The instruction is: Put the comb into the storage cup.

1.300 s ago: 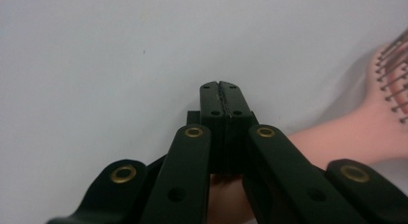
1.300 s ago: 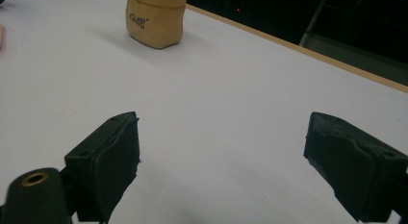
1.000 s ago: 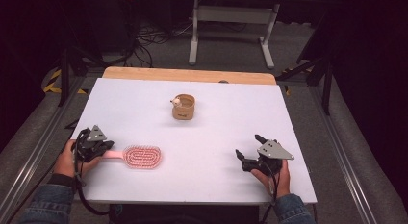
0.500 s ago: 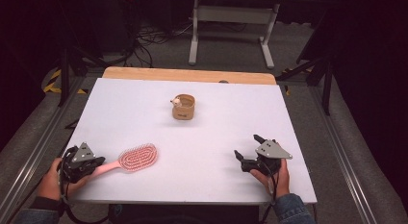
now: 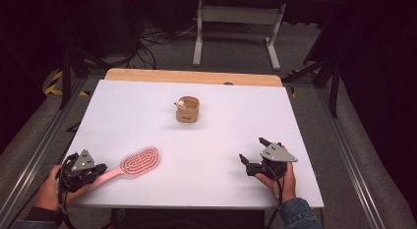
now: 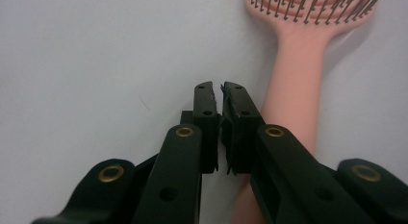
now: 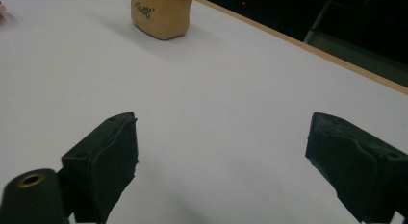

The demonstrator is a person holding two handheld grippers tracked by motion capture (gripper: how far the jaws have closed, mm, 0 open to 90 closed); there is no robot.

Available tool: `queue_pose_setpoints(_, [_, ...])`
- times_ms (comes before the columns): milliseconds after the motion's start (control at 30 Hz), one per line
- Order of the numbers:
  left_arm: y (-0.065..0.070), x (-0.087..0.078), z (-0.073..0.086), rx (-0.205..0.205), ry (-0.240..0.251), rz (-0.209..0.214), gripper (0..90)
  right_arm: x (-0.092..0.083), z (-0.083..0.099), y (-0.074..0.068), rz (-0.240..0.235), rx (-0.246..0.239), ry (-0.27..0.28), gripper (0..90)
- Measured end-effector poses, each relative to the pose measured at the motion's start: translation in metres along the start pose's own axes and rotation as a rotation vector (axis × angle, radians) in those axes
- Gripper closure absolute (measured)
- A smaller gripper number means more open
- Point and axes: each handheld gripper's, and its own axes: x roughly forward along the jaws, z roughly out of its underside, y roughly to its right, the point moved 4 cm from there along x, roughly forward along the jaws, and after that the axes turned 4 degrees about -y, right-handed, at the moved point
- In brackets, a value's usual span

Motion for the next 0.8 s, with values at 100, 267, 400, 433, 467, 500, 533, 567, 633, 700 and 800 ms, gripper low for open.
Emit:
queue_pose_setpoints(100, [0.0, -0.005, -0.004, 0.002, 0.031, 0.003, 85.6, 0.0, 0.0, 0.0, 0.001, 0.0, 0.002, 11.7])
queue_pose_setpoints(267, [0.002, -0.008, -0.009, 0.018, 0.052, 0.013, 82.1, -0.001, -0.001, 0.001, 0.006, 0.002, 0.006, 11.7])
queue_pose_setpoints(400, [0.007, -0.009, -0.016, 0.049, 0.045, 0.011, 77.0, -0.002, -0.001, 0.001, 0.01, 0.003, 0.006, 11.7])
queue_pose_setpoints(433, [0.007, -0.009, -0.017, 0.054, 0.046, 0.012, 74.8, -0.002, -0.001, 0.002, 0.01, 0.004, 0.007, 11.8])
queue_pose_setpoints(467, [0.008, -0.01, -0.018, 0.058, 0.044, 0.018, 73.1, -0.002, -0.001, 0.002, 0.01, 0.005, 0.007, 11.8])
queue_pose_setpoints(500, [0.009, -0.01, -0.019, 0.062, 0.043, 0.019, 71.8, -0.002, -0.001, 0.002, 0.01, 0.005, 0.006, 11.8])
queue_pose_setpoints(533, [0.009, -0.01, -0.02, 0.066, 0.044, 0.018, 70.0, -0.002, -0.001, 0.002, 0.01, 0.004, 0.007, 11.8])
queue_pose_setpoints(567, [0.01, -0.011, -0.02, 0.068, 0.043, 0.02, 67.1, -0.002, -0.001, 0.001, 0.009, 0.003, 0.007, 11.8])
queue_pose_setpoints(633, [0.011, -0.012, -0.022, 0.078, 0.041, 0.029, 62.2, -0.002, -0.002, 0.001, 0.008, 0.001, 0.009, 11.8])
queue_pose_setpoints(700, [0.012, -0.012, -0.023, 0.08, 0.037, 0.036, 55.6, -0.002, -0.002, 0.001, 0.008, 0.005, 0.009, 11.8])
queue_pose_setpoints(800, [0.013, -0.01, -0.024, 0.072, 0.024, 0.037, 44.2, -0.001, -0.001, 0.001, 0.006, 0.007, 0.006, 11.7])
